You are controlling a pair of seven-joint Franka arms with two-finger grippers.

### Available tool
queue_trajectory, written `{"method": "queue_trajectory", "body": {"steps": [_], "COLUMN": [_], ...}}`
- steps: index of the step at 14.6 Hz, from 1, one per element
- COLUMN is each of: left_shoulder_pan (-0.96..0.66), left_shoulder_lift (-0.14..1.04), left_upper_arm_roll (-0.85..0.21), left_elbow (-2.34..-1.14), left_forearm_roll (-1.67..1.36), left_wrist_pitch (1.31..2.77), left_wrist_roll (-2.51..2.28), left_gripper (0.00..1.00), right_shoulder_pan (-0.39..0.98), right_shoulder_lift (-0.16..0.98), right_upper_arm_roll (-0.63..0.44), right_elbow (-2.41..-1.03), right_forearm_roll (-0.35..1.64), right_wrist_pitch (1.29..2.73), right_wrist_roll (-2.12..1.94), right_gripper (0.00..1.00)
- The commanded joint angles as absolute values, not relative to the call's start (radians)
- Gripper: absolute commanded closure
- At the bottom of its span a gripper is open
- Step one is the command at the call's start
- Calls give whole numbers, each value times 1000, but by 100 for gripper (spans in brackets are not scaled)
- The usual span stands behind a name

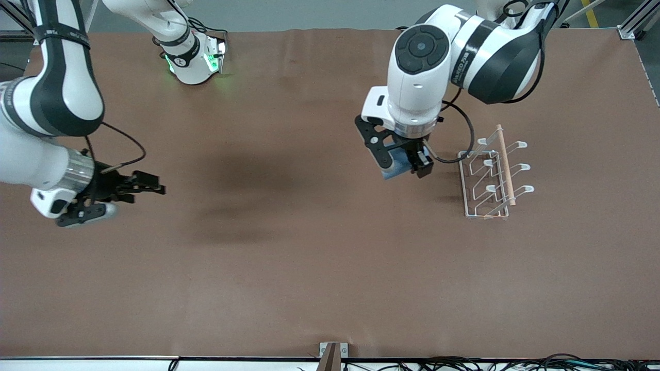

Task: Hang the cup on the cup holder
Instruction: 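Carry the cup with the left gripper to the rack hooks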

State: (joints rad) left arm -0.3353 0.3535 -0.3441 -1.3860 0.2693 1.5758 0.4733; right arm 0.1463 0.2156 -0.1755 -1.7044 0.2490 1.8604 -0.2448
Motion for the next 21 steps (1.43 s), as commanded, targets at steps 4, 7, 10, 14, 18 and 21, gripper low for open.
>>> {"method": "queue_trajectory", "body": {"steps": [4, 7, 10, 14, 18, 21], "left_shoulder_pan": [-305, -307, -307, -296, -293, -293], "left_shoulder_lift": [302, 299, 319, 331, 345, 367], "left_upper_arm_roll": [-344, -347, -347, -345, -347, -347], "left_elbow": [-1338, -1341, -1356, -1436, -1534, -1600], "left_forearm_roll": [492, 636, 733, 811, 917, 974], "left_wrist_pitch": [1341, 1252, 1189, 1180, 1181, 1189], "left_wrist_roll": [698, 751, 808, 874, 876, 861], "left_gripper": [60, 61, 61, 61, 60, 61], "right_shoulder_pan": [89, 66, 51, 32, 37, 34], "right_shoulder_lift": [160, 161, 161, 158, 117, 120], "right_upper_arm_roll": [-210, -210, -219, -235, -225, -224], "right_elbow": [-1559, -1430, -1356, -1275, -1272, -1273], "right_forearm_roll": [72, 57, 51, 35, -28, -20], "right_wrist_pitch": [1821, 1714, 1646, 1468, 1395, 1416], "right_wrist_roll": [-235, -233, -238, -224, -125, -123], "right_gripper": [0, 0, 0, 0, 0, 0]}}
